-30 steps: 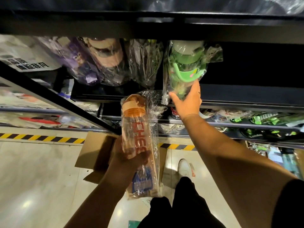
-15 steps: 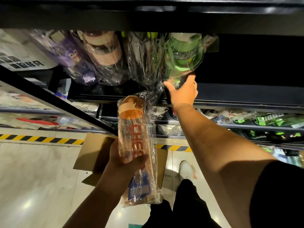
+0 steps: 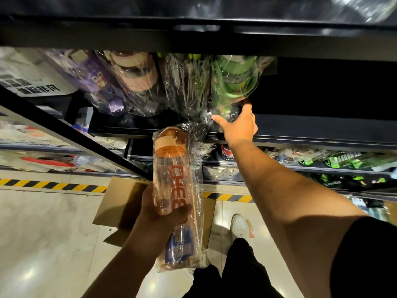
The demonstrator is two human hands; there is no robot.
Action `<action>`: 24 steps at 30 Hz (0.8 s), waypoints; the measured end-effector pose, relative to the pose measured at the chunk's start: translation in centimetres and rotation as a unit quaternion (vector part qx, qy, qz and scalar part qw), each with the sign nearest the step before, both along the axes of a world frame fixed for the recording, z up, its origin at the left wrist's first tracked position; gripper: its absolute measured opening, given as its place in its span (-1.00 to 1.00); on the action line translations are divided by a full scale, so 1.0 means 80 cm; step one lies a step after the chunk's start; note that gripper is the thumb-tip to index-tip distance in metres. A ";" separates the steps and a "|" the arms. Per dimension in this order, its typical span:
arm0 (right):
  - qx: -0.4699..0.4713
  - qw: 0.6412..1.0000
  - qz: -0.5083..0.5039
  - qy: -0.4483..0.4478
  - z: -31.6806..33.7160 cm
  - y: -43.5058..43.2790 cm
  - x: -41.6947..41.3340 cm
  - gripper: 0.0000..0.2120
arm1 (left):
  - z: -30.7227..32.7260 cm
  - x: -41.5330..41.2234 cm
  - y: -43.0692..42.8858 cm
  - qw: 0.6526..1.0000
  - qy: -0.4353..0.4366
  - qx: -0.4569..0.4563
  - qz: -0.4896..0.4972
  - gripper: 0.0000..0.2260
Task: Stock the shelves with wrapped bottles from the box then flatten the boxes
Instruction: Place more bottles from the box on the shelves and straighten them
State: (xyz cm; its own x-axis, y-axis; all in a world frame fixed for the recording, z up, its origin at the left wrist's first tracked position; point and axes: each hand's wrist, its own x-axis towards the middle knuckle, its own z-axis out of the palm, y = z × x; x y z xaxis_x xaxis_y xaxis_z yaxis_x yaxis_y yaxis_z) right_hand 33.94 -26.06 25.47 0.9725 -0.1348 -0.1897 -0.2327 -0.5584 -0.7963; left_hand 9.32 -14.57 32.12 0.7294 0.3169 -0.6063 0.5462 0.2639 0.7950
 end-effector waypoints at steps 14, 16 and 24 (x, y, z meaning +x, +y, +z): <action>0.255 0.963 0.027 0.089 0.054 -0.067 -0.188 -0.52 | -0.006 -0.015 -0.023 0.995 -0.029 0.059 -0.081 -0.32; 0.279 0.943 0.072 0.164 0.075 -0.083 -0.220 -0.53 | -0.012 -0.017 -0.029 0.992 -0.039 0.055 -0.105 -0.24; 0.349 0.894 0.092 0.264 0.089 -0.117 -0.242 -0.19 | -0.008 -0.007 -0.080 0.964 -0.104 0.126 -0.210 -0.22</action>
